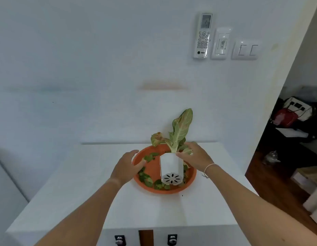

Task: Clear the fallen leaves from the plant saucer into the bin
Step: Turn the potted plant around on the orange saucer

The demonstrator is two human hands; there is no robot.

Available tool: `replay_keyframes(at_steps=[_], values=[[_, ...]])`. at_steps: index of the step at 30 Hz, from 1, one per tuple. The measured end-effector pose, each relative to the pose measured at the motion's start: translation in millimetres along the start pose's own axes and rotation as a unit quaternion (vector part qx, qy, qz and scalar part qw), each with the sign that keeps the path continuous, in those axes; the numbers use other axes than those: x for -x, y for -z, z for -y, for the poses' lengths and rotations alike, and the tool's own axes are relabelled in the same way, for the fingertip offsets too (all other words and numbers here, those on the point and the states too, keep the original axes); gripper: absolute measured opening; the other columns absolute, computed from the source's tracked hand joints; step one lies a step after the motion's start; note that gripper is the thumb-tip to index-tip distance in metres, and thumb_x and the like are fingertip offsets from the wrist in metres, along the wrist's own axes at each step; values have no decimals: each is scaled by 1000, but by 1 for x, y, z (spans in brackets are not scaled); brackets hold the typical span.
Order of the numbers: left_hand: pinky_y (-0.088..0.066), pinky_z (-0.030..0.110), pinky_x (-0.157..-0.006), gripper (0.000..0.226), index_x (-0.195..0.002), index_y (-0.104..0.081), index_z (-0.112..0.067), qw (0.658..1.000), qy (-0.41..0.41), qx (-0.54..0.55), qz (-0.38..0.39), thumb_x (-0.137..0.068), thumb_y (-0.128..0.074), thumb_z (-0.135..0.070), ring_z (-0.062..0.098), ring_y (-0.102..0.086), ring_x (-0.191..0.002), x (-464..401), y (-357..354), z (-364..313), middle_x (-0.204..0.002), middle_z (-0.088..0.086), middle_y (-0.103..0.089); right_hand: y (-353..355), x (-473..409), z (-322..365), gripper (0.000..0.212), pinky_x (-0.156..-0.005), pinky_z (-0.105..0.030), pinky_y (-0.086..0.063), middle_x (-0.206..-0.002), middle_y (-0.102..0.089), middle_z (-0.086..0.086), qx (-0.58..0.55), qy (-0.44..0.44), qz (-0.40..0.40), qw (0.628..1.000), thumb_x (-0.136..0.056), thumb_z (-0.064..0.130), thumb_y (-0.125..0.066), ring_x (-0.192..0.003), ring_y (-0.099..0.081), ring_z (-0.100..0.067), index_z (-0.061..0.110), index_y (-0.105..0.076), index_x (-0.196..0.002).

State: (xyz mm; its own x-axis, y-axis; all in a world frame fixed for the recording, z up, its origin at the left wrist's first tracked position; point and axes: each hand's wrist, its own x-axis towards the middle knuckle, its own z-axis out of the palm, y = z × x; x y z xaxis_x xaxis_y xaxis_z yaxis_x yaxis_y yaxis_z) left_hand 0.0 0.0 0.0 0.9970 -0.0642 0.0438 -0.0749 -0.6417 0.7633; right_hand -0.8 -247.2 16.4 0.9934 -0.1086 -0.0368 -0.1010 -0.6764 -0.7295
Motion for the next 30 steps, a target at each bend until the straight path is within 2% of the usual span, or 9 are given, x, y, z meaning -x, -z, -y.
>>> replay_keyframes(at_steps=[3, 6, 10, 15, 19, 21, 25, 27, 30], values=[[-43, 37, -104, 59, -138, -43, -19, 999, 41, 27, -13, -85, -61, -36, 26, -50, -125, -4, -4, 11, -140, 7, -48, -12, -3, -6, 80, -108, -40, -39, -149, -39, -1, -43, -43, -10, 998, -76, 57, -61, -136, -40, -23, 26, -36, -144], [-41, 37, -105, 60, -140, -41, -16, 993, 92, 60, -32, -85, -63, -30, 26, -49, -127, -8, -9, 25, -141, 11, -48, -28, -7, -9, 79, -99, -36, -41, -131, -51, -4, -75, -94, 0, 993, -77, 54, -63, -129, -47, -25, 19, -37, -143], [-50, 43, -97, 60, -140, -40, -13, 979, 158, 128, -28, -86, -63, -26, 29, -54, -117, -15, -17, 39, -137, 15, -50, -42, -16, -11, 74, -90, -29, -40, -136, -51, -3, -153, -134, 6, 979, -75, 48, -69, -124, -49, -23, 15, -43, -136], [-55, 44, -87, 59, -144, -34, -8, 944, 229, 236, -7, -89, -56, -13, 33, -61, -105, -26, -26, 48, -127, 19, -57, -54, -30, -12, 105, -97, -42, -50, -129, -58, -6, -178, -198, 28, 964, -50, 66, -69, -113, -58, -26, 10, -45, -136], [-56, 45, -85, 52, -138, -43, -4, 933, 247, 261, -3, -86, -50, 0, 33, -65, -92, -31, -31, 50, -113, 19, -64, -58, -37, -14, 85, -98, -44, -49, -129, -58, -11, -196, -254, 70, 945, -70, 53, -71, -115, -57, -30, 7, -44, -135], [-56, 47, -86, 43, -127, -53, -3, 929, 249, 274, -4, -85, -47, 5, 33, -64, -88, -32, -32, 49, -100, 16, -65, -57, -40, -14, 84, -101, -47, -47, -132, -56, -12, -200, -264, 91, 939, -71, 53, -71, -118, -55, -31, 9, -43, -137], [-56, 46, -85, 48, -130, -51, -5, 923, 250, 293, -6, -84, -48, 7, 32, -65, -89, -35, -34, 53, -104, 16, -65, -54, -45, -16, 89, -102, -49, -46, -134, -55, -11, -210, -268, 116, 933, -65, 52, -76, -121, -53, -32, 11, -43, -136], [-56, 44, -83, 50, -133, -49, -5, 923, 249, 295, -4, -85, -48, 6, 31, -65, -89, -36, -34, 54, -106, 17, -65, -54, -50, -18, 90, -97, -50, -50, -126, -60, -11, -234, -266, 121, 927, -59, 52, -79, -115, -58, -31, 11, -47, -132], [-56, 40, -79, 48, -134, -48, -6, 926, 244, 288, -1, -87, -48, 4, 29, -65, -86, -36, -34, 56, -100, 14, -64, -48, -54, -11, 70, -78, -44, -58, -109, -65, -10, -299, -250, 123, 913, -68, 44, -78, -101, -63, -28, 11, -51, -124]])
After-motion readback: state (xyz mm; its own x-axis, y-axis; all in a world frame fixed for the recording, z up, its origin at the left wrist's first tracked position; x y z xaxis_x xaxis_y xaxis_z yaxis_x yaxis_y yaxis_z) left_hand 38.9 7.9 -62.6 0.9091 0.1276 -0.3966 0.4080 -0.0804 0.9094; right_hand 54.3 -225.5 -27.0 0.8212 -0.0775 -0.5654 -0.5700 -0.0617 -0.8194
